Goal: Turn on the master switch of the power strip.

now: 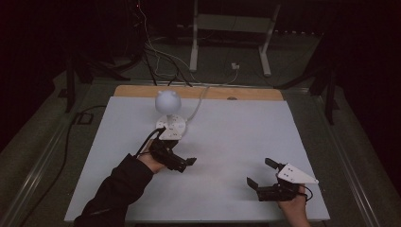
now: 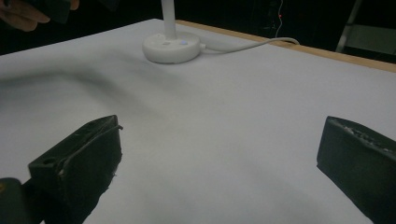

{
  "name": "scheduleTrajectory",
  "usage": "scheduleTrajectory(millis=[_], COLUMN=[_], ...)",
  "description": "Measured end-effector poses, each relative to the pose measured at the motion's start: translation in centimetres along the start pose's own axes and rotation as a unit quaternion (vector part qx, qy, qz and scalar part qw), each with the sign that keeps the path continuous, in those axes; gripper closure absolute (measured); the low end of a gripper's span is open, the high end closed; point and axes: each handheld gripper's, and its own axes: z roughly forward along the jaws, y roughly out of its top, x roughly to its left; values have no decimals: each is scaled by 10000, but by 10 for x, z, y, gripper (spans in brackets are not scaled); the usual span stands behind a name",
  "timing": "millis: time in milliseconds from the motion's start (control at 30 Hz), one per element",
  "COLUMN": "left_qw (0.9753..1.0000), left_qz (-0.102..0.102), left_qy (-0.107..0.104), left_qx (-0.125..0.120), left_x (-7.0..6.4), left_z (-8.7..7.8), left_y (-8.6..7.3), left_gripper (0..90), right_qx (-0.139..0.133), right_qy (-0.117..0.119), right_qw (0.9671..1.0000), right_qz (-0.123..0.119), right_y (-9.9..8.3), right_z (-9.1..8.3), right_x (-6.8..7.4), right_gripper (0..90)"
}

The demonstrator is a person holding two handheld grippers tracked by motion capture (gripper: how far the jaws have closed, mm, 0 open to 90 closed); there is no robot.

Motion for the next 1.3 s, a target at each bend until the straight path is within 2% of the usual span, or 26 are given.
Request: scheduleTrajectory(millis=[400, 933, 1300], left_qw=[9999, 9995, 9982], left_qz=[-24, -266, -481], left_qy=[3, 134, 213], left_qx=[131, 133, 271], left_x=[0, 6, 10], left_z=[-17, -37, -47], left_y=[-32, -79, -106], left_gripper=[3, 3, 3], right_qx=[12, 50, 59], right_qy=[-12, -19, -19], right_qw=[10000, 10000, 10000], right_qz=[-10, -10, -4], right_y=[0, 0, -1], right_z=[0, 1, 2], right_x=[1, 1, 1], right_gripper=[0, 0, 0])
